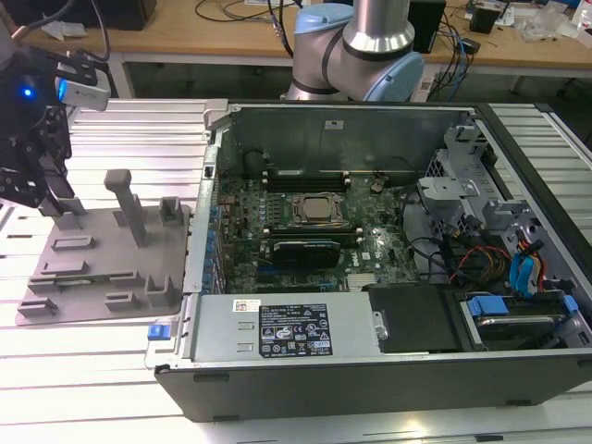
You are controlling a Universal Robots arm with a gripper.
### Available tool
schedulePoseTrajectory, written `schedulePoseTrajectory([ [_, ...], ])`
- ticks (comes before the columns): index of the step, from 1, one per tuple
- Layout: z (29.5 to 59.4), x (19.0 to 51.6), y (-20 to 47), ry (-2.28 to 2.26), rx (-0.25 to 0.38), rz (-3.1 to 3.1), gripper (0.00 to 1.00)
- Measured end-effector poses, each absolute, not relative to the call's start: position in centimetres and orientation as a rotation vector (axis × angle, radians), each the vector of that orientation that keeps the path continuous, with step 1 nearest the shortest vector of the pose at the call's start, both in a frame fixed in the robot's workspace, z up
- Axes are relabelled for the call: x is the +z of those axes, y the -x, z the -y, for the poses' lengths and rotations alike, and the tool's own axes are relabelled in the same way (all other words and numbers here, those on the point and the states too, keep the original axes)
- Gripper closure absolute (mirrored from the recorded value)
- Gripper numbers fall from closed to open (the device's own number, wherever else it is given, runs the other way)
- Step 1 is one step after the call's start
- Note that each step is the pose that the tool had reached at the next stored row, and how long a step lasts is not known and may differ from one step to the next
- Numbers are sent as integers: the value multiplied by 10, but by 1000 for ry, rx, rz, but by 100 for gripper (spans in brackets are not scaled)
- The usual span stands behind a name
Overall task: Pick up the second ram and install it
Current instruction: 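Pick up the second ram and move it above second insertion slot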
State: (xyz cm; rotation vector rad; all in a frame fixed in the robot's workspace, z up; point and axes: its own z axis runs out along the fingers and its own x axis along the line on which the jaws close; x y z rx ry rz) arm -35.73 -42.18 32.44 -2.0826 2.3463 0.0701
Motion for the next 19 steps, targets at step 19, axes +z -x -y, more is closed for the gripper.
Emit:
schedulePoseTrajectory([
  [19, 422, 312, 357, 2083, 70, -2346, 66],
])
